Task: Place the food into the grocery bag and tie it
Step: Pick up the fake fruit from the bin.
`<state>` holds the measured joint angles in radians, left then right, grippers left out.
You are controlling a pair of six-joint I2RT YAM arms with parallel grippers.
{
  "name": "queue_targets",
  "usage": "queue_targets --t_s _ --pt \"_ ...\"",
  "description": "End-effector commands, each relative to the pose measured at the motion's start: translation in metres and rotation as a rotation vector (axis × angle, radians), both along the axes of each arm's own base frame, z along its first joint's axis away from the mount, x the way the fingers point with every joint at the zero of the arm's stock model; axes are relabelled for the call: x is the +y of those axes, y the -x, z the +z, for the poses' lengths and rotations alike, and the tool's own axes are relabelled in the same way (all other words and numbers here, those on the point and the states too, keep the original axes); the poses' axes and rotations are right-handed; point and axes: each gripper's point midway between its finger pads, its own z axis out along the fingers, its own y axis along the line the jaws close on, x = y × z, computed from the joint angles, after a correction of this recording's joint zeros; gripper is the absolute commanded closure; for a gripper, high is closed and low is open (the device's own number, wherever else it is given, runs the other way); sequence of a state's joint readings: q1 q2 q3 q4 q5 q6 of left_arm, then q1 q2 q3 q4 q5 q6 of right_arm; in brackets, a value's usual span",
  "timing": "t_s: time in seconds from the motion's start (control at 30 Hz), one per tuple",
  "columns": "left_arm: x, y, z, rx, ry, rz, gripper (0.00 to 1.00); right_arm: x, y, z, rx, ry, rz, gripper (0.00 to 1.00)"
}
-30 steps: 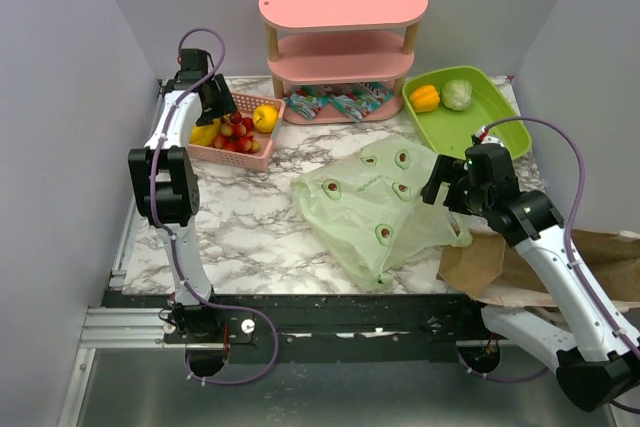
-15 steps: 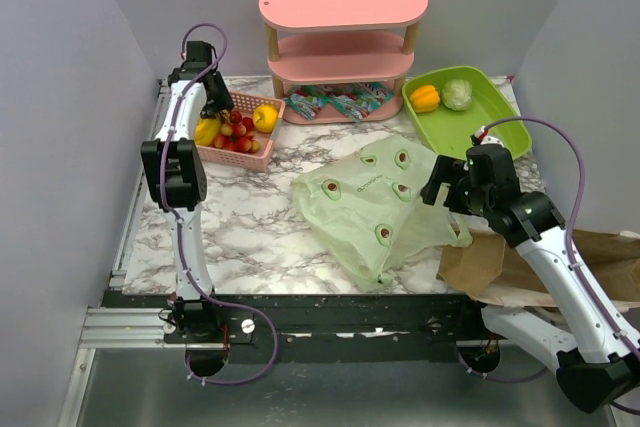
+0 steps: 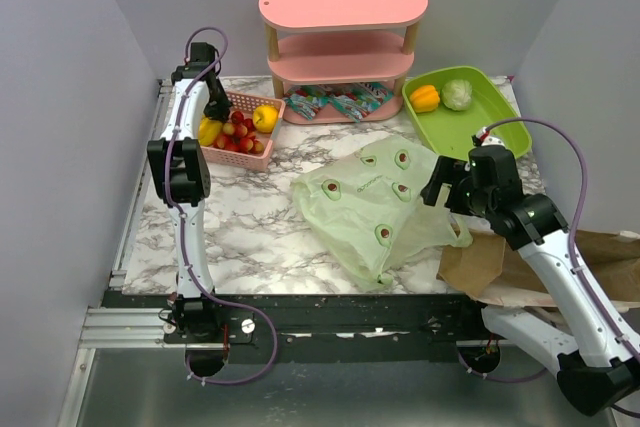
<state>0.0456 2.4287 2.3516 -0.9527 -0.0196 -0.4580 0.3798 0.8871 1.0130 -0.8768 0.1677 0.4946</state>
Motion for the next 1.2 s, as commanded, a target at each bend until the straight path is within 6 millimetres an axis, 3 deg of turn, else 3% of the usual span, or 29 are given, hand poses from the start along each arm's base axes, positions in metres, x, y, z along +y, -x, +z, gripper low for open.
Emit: queue_targets --t_s 0.0,0.17,0.37,0.53,0.63,0.77,0.9,1.17 --pt "-0.010 0.009 0.001 0.010 0.007 -0.034 1.00 0.002 0.004 0.008 -0.016 -0.007 0.029 0.00" --pt "-0.019 0.016 0.039 -0.068 -0.002 -0.052 1.00 0.005 0.006 0.013 -0.009 -0.014 0.050 0.00" --pt "-0.032 0.027 0.120 -0.217 0.026 -0.087 1.00 0.002 0.006 0.037 -0.054 -0.009 0.058 0.00" --pt "-0.038 0.050 0.177 -0.310 0.043 -0.109 1.00 -0.003 0.004 0.070 -0.101 0.021 0.062 0.00" --pt "-0.060 0.071 0.198 -0.345 0.071 -0.157 1.00 0.008 0.010 0.077 -0.082 -0.029 0.102 0.00" --pt "-0.075 0.102 0.213 -0.383 0.087 -0.197 1.00 0.031 0.027 0.068 -0.026 -0.172 0.160 0.00" --pt "-0.097 0.135 0.229 -0.417 0.103 -0.275 1.00 0.042 0.039 0.055 0.007 -0.263 0.167 0.00" --pt "-0.151 0.205 0.254 -0.447 0.146 -0.446 1.00 0.063 0.045 0.015 0.111 -0.348 0.220 0.08"
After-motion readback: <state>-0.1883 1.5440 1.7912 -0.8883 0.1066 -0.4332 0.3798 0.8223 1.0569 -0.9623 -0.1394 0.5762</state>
